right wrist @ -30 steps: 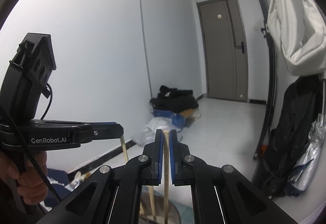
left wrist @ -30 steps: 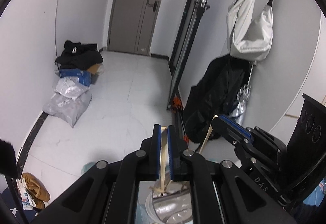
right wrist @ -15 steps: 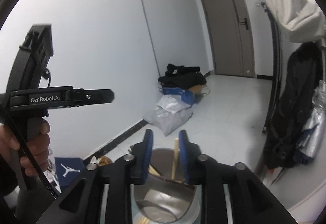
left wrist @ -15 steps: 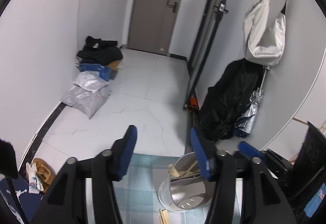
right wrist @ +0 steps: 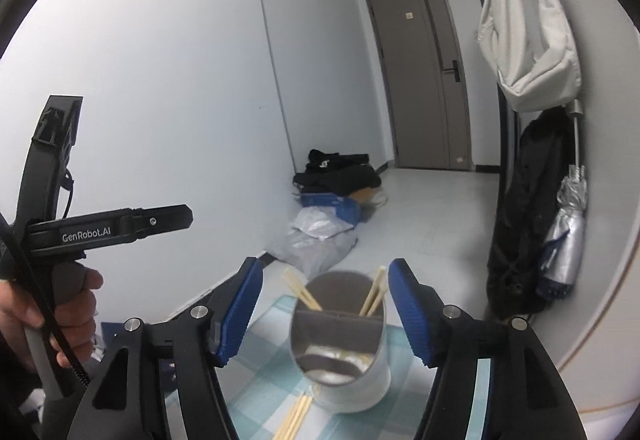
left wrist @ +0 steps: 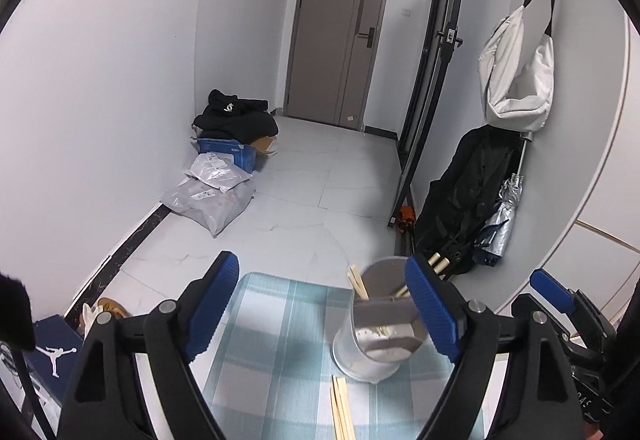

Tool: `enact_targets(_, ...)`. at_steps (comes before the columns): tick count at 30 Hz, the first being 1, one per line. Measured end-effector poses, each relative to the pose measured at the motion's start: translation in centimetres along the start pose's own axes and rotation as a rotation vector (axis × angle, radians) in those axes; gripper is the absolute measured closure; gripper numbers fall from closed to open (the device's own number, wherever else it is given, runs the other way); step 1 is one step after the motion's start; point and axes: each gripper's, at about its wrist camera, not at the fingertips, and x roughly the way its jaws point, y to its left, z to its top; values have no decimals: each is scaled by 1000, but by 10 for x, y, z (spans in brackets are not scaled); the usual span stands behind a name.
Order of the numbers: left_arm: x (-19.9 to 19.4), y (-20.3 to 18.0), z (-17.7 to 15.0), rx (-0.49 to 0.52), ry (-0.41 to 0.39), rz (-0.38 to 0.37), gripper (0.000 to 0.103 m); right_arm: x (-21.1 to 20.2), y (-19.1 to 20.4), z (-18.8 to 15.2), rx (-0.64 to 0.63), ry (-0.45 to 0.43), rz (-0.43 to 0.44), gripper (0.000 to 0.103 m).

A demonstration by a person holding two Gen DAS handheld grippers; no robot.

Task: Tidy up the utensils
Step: 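Open the right gripper and withdraw it from the caddy, then move the right gripper down toward the loose chopsticks beside the caddy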

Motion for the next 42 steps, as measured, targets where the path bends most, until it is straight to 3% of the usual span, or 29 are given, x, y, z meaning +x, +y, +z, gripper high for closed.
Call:
enact_targets(5, -16, -3, -13, 8, -38, 15, 12, -19, 7, -9, 11, -5, -23, 35)
enact_targets(20, -26, 3, -64, -2, -82, 47, 12, -36, 20, -67, 40, 31, -79, 30)
enact_targets(27, -11, 7, -85, -4, -57, 43, 12, -29, 19, -94, 36, 73, -96, 30)
enact_targets(33, 5, 12, -94, -19, -18, 50, 12, -24, 14, -107, 46, 69, -105, 10)
enact_targets(42, 25, 26, -105, -25, 21, 84, 12, 0, 9, -116, 48, 106, -150, 0)
